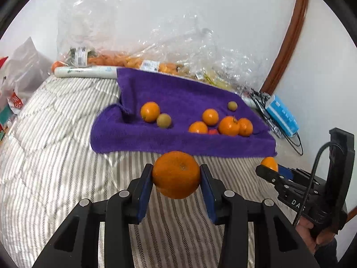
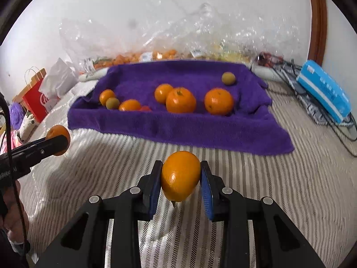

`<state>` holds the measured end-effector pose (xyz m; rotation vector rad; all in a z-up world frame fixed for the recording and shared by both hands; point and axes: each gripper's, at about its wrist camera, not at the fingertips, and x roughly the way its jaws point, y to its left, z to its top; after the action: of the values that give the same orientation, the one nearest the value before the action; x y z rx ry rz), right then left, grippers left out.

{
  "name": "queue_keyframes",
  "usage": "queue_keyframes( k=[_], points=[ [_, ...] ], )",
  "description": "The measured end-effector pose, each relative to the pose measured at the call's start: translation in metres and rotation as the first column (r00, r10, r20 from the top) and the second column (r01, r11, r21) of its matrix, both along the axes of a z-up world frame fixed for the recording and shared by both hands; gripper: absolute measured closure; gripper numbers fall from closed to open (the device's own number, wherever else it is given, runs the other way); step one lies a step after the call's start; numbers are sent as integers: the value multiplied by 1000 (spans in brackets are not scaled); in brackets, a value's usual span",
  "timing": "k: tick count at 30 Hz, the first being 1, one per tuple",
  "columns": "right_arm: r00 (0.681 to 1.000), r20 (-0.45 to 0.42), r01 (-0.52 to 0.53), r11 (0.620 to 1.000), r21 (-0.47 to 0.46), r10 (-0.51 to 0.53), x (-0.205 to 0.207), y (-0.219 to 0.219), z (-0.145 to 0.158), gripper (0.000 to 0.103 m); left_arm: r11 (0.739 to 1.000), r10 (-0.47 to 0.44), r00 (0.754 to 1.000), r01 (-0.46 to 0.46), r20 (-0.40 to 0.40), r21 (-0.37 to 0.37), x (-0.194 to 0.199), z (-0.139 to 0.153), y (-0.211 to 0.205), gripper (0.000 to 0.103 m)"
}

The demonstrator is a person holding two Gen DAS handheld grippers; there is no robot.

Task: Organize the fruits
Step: 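Carry both held oranges over the purple towel with both tools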

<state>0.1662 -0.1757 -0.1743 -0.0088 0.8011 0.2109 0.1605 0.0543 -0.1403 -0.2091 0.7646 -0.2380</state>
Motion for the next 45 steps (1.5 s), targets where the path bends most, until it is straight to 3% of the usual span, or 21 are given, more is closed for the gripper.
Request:
queue_keyframes(
  k=[9, 24, 45],
  points=[
    [997, 83, -1, 1000, -7, 1, 0, 2, 39, 70, 998, 23, 999, -24, 25, 49, 0, 28, -3, 64],
    [992, 123, 21, 1000, -6, -20, -11, -9, 67, 70, 997, 21, 999, -24, 46, 75, -5, 55, -18, 64],
    [986, 161, 33, 998, 45, -40, 45, -9, 79, 70, 995, 44, 997, -50, 69, 82, 48, 46, -23, 64]
  ],
)
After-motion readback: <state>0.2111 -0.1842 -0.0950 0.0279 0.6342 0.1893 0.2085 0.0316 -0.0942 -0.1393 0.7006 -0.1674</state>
